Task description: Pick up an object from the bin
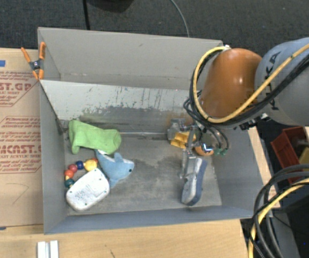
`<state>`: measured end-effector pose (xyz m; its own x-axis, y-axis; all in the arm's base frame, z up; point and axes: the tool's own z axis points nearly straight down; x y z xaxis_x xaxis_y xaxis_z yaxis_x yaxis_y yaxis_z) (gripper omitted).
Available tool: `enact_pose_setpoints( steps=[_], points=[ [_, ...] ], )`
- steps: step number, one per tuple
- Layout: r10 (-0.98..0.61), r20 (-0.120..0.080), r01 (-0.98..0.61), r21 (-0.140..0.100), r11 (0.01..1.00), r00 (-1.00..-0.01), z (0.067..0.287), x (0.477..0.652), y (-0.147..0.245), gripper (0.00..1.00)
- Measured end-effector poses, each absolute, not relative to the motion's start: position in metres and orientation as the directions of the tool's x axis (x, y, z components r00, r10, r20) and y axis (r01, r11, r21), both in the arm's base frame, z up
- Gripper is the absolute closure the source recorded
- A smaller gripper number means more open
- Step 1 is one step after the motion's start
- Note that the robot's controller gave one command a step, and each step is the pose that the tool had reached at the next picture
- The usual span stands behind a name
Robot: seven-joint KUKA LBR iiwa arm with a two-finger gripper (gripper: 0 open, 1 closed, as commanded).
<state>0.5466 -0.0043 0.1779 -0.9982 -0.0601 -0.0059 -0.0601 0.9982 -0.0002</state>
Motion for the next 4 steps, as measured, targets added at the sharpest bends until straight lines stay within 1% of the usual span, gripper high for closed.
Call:
enact_pose_setpoints(
  steps=[1, 2, 3, 4],
  points=[
    [-0.246, 0.002, -0.246, 0.002, 0.969, -0.969, 0.155, 0.527, -0.046, 0.0],
    [-0.37, -0.006, -0.37, -0.003, 0.929, -0.929, 0.138, 0.534, -0.071, 0.0],
    [-0.526, -0.003, -0.526, -0.001, 0.85, -0.85, 0.103, 0.518, -0.063, 0.0],
    [-0.911, -0.008, -0.91, -0.012, 0.413, -0.413, 0.071, 0.491, -0.061, 1.0]
  ],
)
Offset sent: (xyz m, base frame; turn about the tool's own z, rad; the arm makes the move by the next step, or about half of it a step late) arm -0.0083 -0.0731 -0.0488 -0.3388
